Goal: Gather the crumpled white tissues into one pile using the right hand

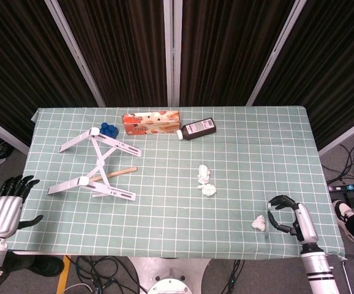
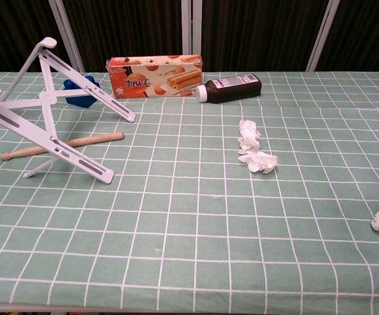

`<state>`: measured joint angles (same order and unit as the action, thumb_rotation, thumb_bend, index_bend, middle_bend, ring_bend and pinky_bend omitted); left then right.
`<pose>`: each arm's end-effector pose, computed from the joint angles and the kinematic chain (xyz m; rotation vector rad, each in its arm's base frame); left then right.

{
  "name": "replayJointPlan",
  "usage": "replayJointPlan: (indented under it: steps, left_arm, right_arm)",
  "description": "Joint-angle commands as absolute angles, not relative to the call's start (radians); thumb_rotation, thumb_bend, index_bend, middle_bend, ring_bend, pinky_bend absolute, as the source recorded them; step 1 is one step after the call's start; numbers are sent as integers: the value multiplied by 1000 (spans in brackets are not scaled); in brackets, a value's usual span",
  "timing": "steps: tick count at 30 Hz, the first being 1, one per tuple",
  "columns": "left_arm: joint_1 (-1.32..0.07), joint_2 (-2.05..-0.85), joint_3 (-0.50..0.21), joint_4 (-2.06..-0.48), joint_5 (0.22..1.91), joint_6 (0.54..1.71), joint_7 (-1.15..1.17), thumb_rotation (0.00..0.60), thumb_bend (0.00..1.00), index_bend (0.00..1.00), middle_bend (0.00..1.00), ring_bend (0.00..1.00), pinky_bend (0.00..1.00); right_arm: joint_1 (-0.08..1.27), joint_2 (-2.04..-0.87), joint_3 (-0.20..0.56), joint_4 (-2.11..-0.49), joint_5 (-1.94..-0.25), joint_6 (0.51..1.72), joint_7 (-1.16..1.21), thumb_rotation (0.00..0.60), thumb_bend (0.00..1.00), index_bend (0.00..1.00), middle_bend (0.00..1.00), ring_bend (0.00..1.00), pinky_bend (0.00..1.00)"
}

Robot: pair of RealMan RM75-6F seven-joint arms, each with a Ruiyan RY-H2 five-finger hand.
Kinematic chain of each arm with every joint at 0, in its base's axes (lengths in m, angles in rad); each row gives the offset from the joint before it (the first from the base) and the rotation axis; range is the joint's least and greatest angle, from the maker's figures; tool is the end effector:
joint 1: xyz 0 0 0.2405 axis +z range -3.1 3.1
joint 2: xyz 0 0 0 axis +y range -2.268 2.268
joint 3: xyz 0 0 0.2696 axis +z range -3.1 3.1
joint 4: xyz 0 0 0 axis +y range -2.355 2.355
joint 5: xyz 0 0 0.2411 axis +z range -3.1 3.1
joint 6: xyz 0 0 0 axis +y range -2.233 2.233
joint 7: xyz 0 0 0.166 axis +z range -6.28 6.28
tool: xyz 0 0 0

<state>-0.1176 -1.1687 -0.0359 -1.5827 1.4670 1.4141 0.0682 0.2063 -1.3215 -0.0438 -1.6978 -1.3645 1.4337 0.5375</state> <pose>-0.3403 0.2140 0.1111 -1.4401 -0.9237 -0.8271 -0.2910 -0.2133 0.0427 1.0502 -1.6450 1.3867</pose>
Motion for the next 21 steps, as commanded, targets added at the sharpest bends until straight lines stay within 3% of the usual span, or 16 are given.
replayJointPlan:
  steps: [1,21]
  left_arm:
    - [-117,-1170,-36,-1580,1464,1415,63,600,0,171,114,72,102]
    - [-119,-1167,-44,-1574,1473,1437,56,600,0,171,114,72,102]
  right_arm:
    - [212,-1374,2,-1681,-1346,1423,463,600,463,675,611,374,394]
    - [451,-1583,273,-1388,-1308,1224,409,600,455,674,610,375,391]
